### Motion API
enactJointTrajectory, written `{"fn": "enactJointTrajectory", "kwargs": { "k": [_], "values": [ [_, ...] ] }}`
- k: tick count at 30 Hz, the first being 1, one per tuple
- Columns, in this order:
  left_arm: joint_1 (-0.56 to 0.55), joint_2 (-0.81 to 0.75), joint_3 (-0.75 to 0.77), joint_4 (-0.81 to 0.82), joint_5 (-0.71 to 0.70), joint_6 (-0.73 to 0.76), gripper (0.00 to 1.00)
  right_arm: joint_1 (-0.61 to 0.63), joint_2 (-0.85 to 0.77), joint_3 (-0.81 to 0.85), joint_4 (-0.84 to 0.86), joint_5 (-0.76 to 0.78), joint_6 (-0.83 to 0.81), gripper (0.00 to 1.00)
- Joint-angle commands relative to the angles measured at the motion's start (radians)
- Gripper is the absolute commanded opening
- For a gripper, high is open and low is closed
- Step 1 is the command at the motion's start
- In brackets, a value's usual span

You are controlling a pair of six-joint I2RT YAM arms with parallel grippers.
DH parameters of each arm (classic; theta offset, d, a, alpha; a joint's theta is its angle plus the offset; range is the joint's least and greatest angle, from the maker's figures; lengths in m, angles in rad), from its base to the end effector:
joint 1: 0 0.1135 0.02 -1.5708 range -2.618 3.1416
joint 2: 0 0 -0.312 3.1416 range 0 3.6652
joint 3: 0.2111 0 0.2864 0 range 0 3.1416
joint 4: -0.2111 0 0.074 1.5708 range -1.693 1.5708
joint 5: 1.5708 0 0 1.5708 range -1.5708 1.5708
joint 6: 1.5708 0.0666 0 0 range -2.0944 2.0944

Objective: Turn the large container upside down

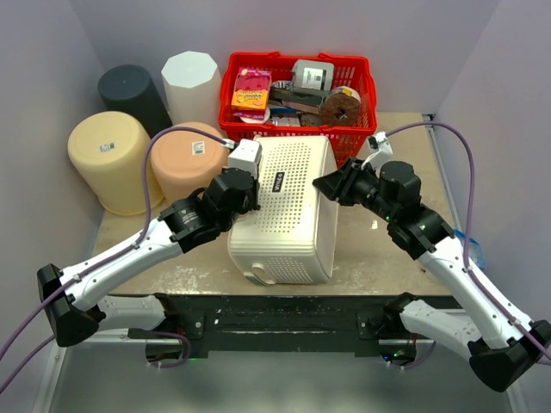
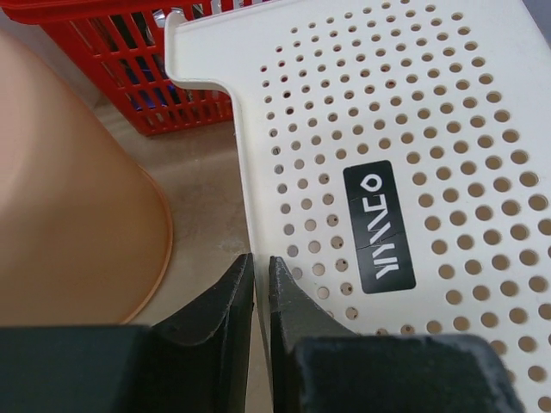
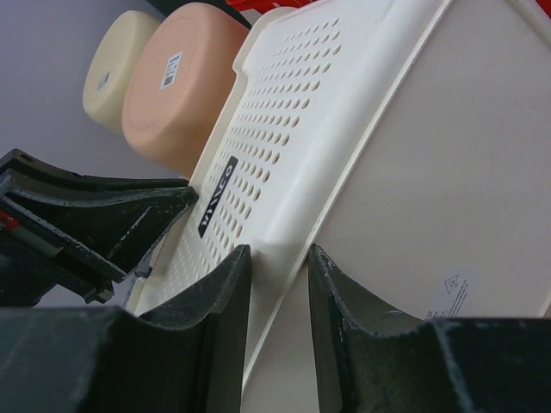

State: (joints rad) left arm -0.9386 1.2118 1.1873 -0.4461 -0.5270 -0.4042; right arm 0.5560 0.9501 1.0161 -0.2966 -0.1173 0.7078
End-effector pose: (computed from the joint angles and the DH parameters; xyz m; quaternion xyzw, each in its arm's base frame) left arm 0.2097 -0.2295 0.3991 0.0860 0.8298 -0.1401 0.5333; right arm 0.2086 0.1388 0.4136 0.0230 0.7829 0.4033 0.4731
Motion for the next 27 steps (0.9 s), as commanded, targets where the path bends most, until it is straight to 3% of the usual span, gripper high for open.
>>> {"fn": "enactJointTrajectory", "kwargs": {
  "k": [1,17,27],
  "values": [
    [-0.034,0.025,-0.071,0.08,0.237,-0.076,0.16,0.062,0.021,0.042,0.2,-0.183,0.068,0.33],
    [0.066,-0.041,-0.232,0.127,0.282,-0.099,0.13,0.125,0.124,0.015,0.289,-0.151,0.107,0.32],
    [0.084,0.009,-0.272,0.214,0.308,-0.12,0.1,0.133,0.15,-0.011,0.278,-0.114,0.099,0.33]
  ]
}}
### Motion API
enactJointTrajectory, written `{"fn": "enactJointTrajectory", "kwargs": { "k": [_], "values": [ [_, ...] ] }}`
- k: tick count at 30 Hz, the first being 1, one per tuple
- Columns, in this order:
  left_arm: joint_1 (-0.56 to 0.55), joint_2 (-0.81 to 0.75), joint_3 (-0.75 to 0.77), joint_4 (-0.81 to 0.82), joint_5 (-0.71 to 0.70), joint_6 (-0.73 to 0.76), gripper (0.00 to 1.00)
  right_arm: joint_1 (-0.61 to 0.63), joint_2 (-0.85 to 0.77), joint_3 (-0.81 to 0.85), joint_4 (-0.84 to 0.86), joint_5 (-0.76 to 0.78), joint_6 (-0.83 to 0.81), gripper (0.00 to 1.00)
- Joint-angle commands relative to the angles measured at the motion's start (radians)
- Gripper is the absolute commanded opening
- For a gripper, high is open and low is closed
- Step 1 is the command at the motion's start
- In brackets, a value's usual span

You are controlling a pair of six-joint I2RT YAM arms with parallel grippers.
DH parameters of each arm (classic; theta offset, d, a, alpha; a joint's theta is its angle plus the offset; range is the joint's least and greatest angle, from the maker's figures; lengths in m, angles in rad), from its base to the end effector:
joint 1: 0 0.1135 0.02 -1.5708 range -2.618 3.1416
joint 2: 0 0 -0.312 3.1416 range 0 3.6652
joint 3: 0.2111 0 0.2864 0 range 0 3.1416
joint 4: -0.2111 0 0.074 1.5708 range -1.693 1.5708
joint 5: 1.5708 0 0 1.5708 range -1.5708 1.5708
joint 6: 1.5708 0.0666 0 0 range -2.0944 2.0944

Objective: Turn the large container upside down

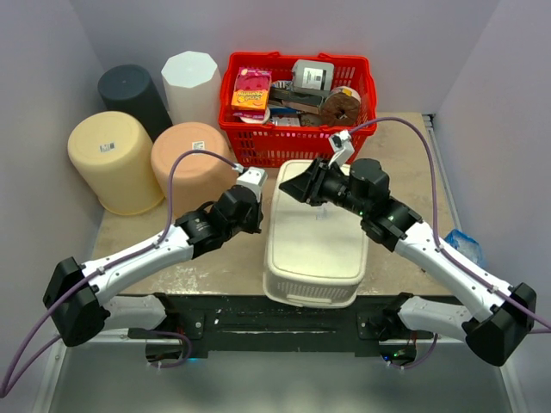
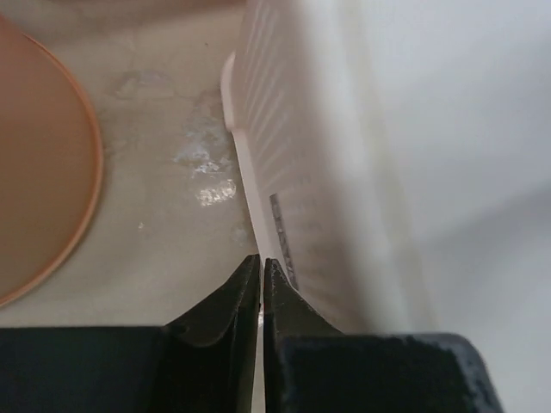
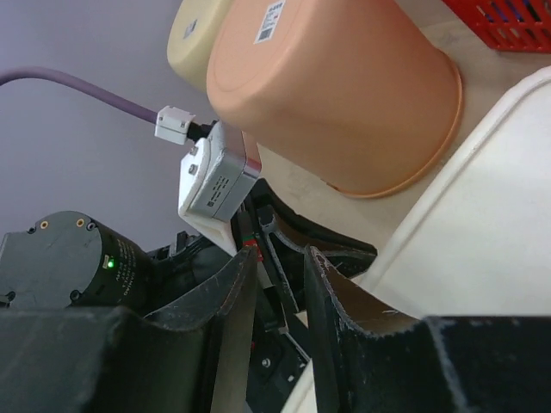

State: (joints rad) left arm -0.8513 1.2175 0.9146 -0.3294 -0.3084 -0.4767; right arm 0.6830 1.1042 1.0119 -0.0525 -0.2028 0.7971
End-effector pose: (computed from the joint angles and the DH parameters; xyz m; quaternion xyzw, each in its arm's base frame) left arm 0.2183 -0.2184 0.2987 0.0959 0.8788 -0.1675 0.4363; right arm 0.2256 0.2009 0.4060 -0.0232 0.7551 0.4954 0.4289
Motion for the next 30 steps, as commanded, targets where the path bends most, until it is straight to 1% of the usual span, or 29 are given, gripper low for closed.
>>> {"fn": "enactJointTrajectory", "kwargs": {
  "k": [1,6,8,9,10,11,12,13,14,15,16,17,18,20,21,22,24,25,29,30],
  "values": [
    [-0.003,0.011,-0.002,0.101,0.091,-0.051,0.1,0.004,0.0,-0.012,0.028,-0.018,0.005,0.33],
    [-0.003,0.043,-0.011,0.121,0.089,-0.066,0.09,0.006,0.009,-0.033,-0.022,0.014,-0.022,0.33],
    [-0.002,0.047,0.001,0.104,0.075,-0.069,0.09,0.006,-0.013,-0.007,-0.081,0.074,-0.038,0.33],
    [-0.002,0.031,0.003,0.096,0.074,-0.066,0.09,0.004,-0.023,0.01,-0.166,0.109,-0.067,0.34],
    [-0.002,0.021,0.009,0.093,0.072,-0.062,0.13,0.006,-0.036,0.055,-0.22,0.197,-0.084,0.36],
    [-0.002,0.007,0.012,0.089,0.074,-0.051,0.18,0.006,-0.059,0.083,-0.278,0.248,-0.119,0.4],
    [-0.002,-0.025,0.018,0.081,0.074,-0.046,0.24,0.003,-0.067,0.111,-0.403,0.306,-0.133,0.51],
    [-0.002,-0.042,0.029,0.079,0.081,-0.04,0.33,0.003,-0.075,0.166,-0.465,0.422,-0.147,0.68],
    [-0.002,-0.076,0.035,0.075,0.083,-0.033,0.37,0.004,-0.084,0.189,-0.524,0.478,-0.156,0.73],
    [-0.002,-0.093,0.04,0.069,0.086,-0.031,0.4,0.001,-0.089,0.207,-0.635,0.53,-0.156,0.76],
    [-0.003,-0.11,0.05,0.066,0.091,-0.03,0.48,-0.005,-0.092,0.23,-0.685,0.628,-0.15,0.81],
    [-0.002,-0.137,0.056,0.066,0.095,-0.023,0.51,-0.013,-0.101,0.234,-0.726,0.657,-0.124,0.82],
    [-0.002,-0.148,0.061,0.072,0.104,-0.02,0.59,-0.04,-0.122,0.217,-0.777,0.669,-0.115,0.83],
    [-0.002,-0.165,0.061,0.095,0.169,-0.001,0.67,-0.085,-0.15,0.185,-0.806,0.668,-0.098,0.86],
    [-0.002,-0.162,0.061,0.116,0.196,0.004,0.7,-0.142,-0.182,0.148,-0.822,0.658,-0.096,0.87],
    [-0.003,-0.158,0.06,0.128,0.247,0.004,0.71,-0.176,-0.194,0.134,-0.83,0.637,-0.098,0.88],
    [-0.003,-0.125,0.053,0.167,0.294,0.009,0.73,-0.264,-0.227,0.094,-0.842,0.606,-0.111,0.93],
    [-0.003,-0.112,0.049,0.176,0.336,0.007,0.74,-0.281,-0.23,0.08,-0.84,0.588,-0.119,0.94],
    [-0.003,-0.027,0.038,0.217,0.379,-0.003,0.74,-0.309,-0.218,0.005,-0.785,0.407,-0.133,0.97],
    [-0.003,-0.015,0.036,0.233,0.382,-0.007,0.74,-0.31,-0.215,-0.031,-0.743,0.382,-0.131,0.98]
  ]
}}
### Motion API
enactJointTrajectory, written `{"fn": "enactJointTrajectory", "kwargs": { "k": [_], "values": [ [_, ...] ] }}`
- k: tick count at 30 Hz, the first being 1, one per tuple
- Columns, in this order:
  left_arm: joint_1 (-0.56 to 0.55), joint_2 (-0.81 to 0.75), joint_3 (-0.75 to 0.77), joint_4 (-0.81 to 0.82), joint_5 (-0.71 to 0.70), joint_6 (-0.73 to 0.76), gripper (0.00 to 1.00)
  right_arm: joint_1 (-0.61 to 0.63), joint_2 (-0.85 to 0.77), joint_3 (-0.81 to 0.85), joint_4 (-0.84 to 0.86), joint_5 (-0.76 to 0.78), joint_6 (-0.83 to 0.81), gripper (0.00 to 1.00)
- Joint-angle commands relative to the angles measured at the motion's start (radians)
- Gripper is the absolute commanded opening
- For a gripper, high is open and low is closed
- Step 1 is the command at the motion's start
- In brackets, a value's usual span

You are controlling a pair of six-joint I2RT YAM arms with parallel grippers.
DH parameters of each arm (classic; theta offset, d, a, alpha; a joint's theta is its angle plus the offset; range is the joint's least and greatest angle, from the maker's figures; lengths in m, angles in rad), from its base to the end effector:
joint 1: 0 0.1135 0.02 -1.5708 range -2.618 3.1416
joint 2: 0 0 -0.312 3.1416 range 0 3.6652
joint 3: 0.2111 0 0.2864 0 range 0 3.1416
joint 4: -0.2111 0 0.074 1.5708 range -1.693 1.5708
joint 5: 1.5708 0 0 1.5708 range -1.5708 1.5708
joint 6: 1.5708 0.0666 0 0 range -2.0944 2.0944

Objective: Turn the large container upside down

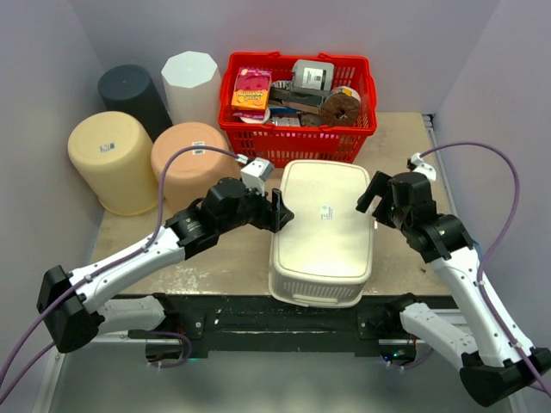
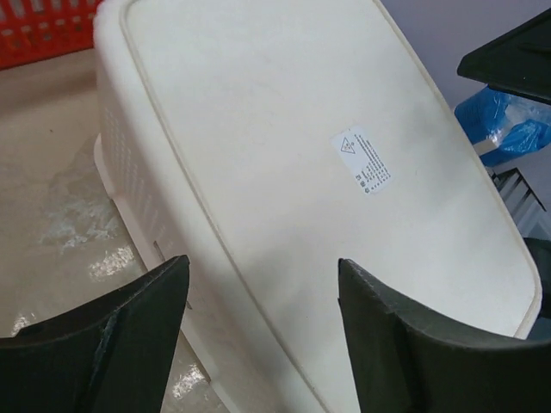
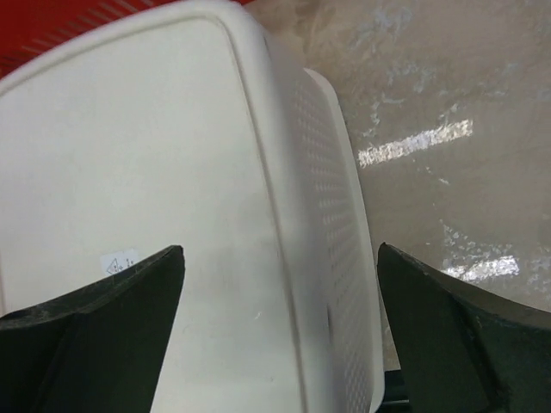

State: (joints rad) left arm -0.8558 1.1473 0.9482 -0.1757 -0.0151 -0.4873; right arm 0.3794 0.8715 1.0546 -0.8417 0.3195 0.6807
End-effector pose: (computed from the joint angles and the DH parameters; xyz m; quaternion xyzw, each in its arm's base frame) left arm 0.2033 -0.2327 0.3499 0.1472 0.8132 -0.3454 0.4446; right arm 0.1862 0.0517 0.3783 0.2023 0.8658 0.0966 0.4474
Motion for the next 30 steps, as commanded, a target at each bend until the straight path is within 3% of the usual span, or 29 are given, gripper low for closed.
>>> {"fn": "enactJointTrajectory", "kwargs": {
  "k": [1,7,14,20,23,28,30],
  "values": [
    [0.001,0.066,0.003,0.084,0.096,0.003,0.74,-0.005,0.017,-0.09,0.067,-0.158,-0.009,0.98],
    [0.009,0.19,0.05,0.107,0.018,-0.002,0.7,-0.007,0.053,-0.163,0.271,-0.296,0.02,0.94],
    [0.024,0.284,0.093,0.104,-0.032,-0.011,0.68,-0.007,0.248,-0.113,0.433,-0.401,-0.02,0.89],
    [0.044,0.275,0.12,0.05,-0.078,0.007,0.67,-0.007,0.362,-0.056,0.492,-0.457,-0.064,0.89],
    [0.044,0.246,0.101,0.039,-0.092,0.018,0.73,-0.007,0.362,-0.044,0.475,-0.441,-0.084,0.89],
    [0.044,0.155,0.087,0.025,-0.117,0.056,0.99,-0.007,0.252,-0.022,0.426,-0.344,-0.127,0.99],
    [0.044,0.131,0.083,0.036,-0.126,0.068,1.0,-0.007,0.215,-0.015,0.417,-0.294,-0.144,0.99]
  ]
}}
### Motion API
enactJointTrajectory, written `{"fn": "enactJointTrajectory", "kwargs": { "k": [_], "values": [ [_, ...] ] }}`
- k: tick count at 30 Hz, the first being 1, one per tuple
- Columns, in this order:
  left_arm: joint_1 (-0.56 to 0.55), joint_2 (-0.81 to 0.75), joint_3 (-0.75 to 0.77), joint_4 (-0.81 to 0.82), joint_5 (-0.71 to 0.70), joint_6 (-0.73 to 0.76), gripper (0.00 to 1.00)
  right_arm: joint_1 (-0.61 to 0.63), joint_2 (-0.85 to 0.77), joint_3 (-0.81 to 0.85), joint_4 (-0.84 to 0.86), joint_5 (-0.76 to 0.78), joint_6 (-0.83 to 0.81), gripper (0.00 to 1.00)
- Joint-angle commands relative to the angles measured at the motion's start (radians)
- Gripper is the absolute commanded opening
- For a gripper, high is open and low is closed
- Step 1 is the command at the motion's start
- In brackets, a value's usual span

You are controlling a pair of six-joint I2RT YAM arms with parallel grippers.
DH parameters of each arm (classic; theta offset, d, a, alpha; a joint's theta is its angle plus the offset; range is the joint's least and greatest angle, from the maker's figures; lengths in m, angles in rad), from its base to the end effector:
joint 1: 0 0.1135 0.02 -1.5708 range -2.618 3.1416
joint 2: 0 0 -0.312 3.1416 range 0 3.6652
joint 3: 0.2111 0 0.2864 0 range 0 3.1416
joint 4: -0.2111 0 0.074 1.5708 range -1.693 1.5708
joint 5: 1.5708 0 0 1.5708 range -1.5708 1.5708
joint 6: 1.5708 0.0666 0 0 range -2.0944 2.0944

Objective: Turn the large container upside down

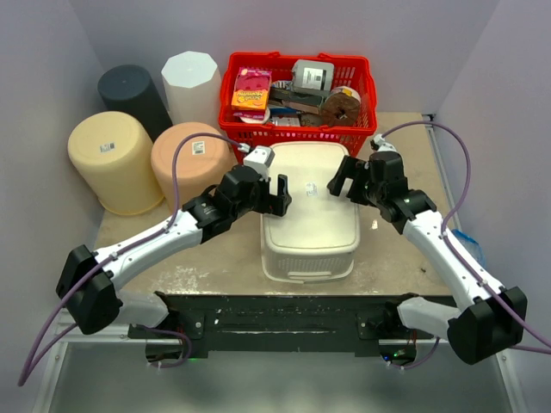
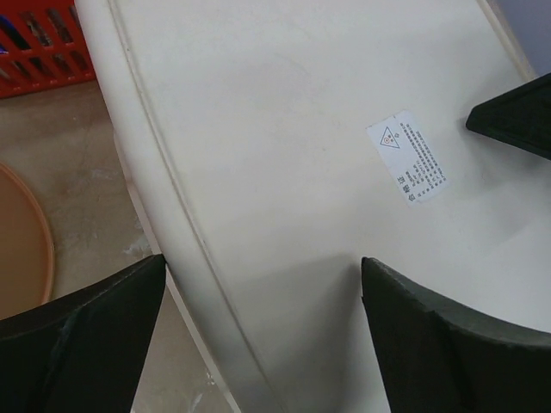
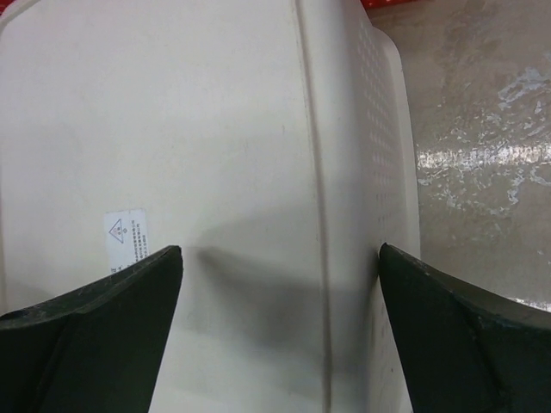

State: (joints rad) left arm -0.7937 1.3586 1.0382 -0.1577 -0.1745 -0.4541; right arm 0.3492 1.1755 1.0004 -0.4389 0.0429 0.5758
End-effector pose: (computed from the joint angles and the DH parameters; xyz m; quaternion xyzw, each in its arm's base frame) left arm 0.2627 -0.2506 0.3230 0.0992 0.8466 -0.2420 0.4636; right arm 0.2838 0.1003 0.3308 0.1102 0.8807 0.1883 0.4204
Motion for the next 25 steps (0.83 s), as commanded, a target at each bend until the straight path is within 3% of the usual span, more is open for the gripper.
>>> {"fn": "enactJointTrajectory", "kwargs": {
  "k": [1,9,18,25],
  "values": [
    [-0.019,-0.093,-0.004,0.024,0.035,0.051,0.99,0.024,-0.108,0.044,0.009,-0.005,-0.054,0.99],
    [-0.018,-0.118,0.079,-0.058,0.015,0.077,0.99,0.024,-0.148,0.095,-0.069,0.069,-0.08,0.99],
    [-0.018,-0.272,0.069,-0.101,-0.059,0.107,0.99,0.011,-0.181,0.081,-0.07,0.166,-0.113,0.99],
    [-0.018,-0.265,0.152,-0.272,-0.148,0.121,0.99,-0.004,-0.232,0.044,-0.035,0.326,-0.108,0.99]
  ]
}}
